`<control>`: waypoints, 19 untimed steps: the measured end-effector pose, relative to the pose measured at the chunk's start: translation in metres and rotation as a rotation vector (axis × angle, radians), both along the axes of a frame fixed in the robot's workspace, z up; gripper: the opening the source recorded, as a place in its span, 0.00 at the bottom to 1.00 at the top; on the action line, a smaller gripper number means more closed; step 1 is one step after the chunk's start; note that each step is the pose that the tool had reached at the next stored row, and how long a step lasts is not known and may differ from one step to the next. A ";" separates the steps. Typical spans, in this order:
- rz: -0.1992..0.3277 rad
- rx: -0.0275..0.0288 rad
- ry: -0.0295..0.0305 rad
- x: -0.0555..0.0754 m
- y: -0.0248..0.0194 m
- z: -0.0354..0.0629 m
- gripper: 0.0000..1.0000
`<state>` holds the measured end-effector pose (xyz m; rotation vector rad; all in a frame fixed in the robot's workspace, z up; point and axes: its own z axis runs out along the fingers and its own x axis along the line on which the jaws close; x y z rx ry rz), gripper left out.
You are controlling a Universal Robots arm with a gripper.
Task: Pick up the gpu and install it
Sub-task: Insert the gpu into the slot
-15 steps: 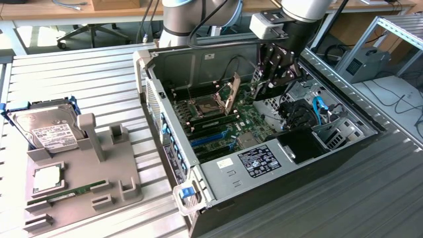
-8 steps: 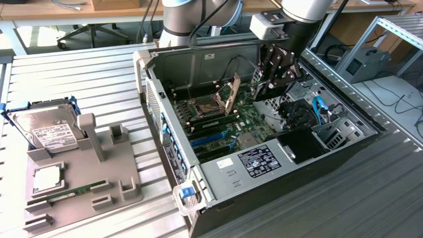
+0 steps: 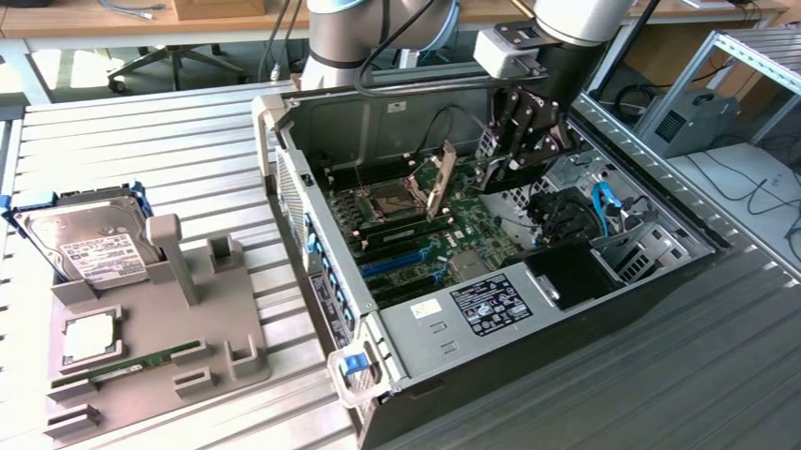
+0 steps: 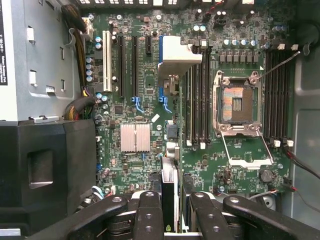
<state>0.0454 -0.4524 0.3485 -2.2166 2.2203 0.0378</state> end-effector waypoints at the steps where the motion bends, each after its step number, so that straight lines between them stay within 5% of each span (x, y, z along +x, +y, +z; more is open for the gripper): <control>1: 0.000 0.0000 0.0000 0.000 -0.0002 0.0000 0.27; 19: 0.000 0.0000 0.0000 -0.002 -0.0058 -0.0020 0.27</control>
